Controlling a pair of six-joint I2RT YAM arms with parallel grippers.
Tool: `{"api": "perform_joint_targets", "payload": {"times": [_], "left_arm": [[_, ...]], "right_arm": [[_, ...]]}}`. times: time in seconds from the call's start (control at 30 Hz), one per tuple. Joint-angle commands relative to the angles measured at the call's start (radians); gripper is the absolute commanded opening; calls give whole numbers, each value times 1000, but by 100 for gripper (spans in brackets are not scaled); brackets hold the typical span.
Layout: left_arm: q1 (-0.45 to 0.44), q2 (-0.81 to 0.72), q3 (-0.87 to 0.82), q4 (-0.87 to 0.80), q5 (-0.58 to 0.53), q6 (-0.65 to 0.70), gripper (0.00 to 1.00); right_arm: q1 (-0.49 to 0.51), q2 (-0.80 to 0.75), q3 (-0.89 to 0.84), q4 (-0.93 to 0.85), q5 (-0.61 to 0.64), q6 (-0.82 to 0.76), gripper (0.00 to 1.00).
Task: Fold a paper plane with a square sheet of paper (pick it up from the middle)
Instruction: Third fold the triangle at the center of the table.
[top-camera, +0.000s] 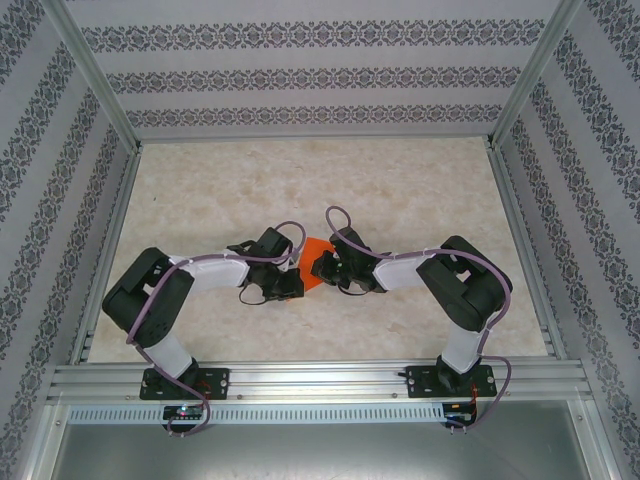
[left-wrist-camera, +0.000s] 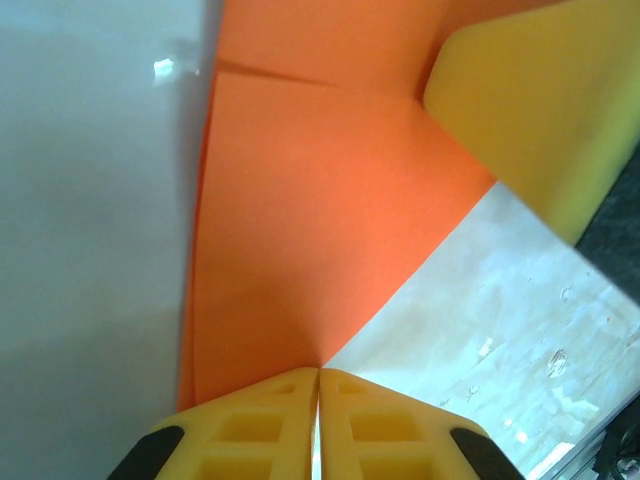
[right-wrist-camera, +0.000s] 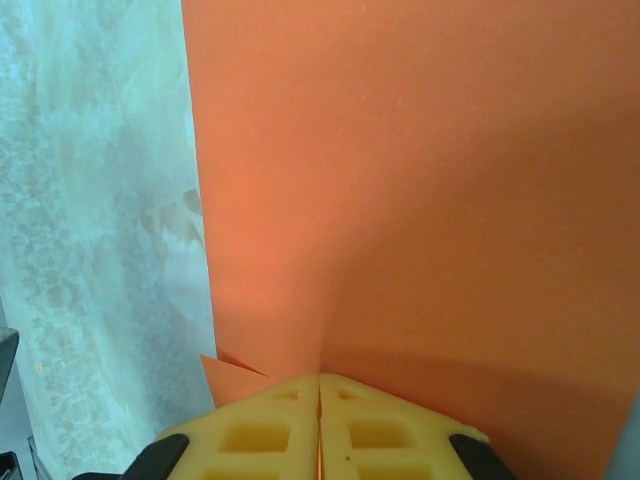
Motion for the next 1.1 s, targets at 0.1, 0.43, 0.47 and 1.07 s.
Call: {"api": "perform_joint_targets", "payload": {"times": [0.1,0.43,0.47,1.07], "left_arm": [[30,-42,-59,-141,-52,23,13],[108,-76,-145,-15,80,-51,13],[118,-85,-157,16,111,-71,13],[134,-21,-79,215,219,-203,19]], "right_arm": [[-3,38,-28,-139,40,-20,9],[-2,44,-12,-140,31,-25,9],[-2,42,-10,-140,32,-25,9],[4,38,-2,-139,36,-18,10]]}}
